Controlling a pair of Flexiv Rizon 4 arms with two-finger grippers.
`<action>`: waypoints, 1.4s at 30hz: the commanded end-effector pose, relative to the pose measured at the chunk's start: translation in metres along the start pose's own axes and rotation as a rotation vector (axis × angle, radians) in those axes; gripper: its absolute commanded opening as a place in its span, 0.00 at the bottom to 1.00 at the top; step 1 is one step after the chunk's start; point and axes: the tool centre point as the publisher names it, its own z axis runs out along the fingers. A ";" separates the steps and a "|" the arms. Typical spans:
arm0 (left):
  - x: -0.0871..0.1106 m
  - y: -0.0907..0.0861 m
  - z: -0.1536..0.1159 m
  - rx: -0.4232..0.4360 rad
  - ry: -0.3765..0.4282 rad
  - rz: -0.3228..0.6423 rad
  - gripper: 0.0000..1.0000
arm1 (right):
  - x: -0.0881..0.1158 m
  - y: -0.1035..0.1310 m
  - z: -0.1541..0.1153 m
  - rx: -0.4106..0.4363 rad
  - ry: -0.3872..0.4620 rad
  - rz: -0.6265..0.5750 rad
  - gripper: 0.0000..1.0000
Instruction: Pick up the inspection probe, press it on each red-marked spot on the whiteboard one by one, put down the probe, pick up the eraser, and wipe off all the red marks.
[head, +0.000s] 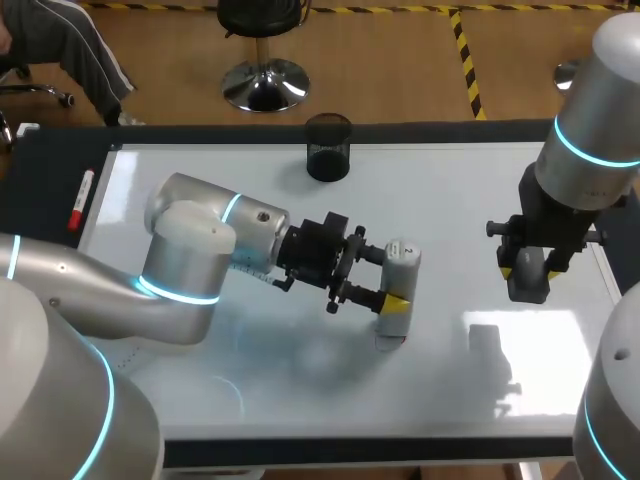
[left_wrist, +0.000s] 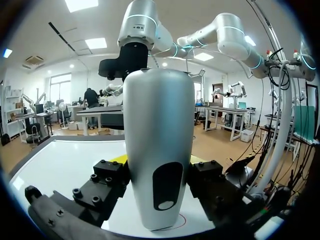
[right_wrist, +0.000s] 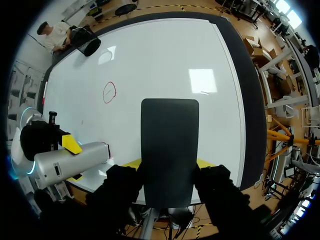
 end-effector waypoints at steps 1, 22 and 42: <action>0.000 0.011 0.001 0.002 0.002 -0.001 0.00 | -0.001 0.000 0.000 0.001 0.002 -0.001 0.00; 0.000 0.011 0.001 0.002 0.002 -0.001 0.00 | -0.001 0.000 0.000 0.001 0.002 -0.001 0.00; 0.011 -0.002 -0.005 0.003 -0.006 -0.005 0.00 | -0.001 0.000 0.000 0.001 0.002 -0.001 0.00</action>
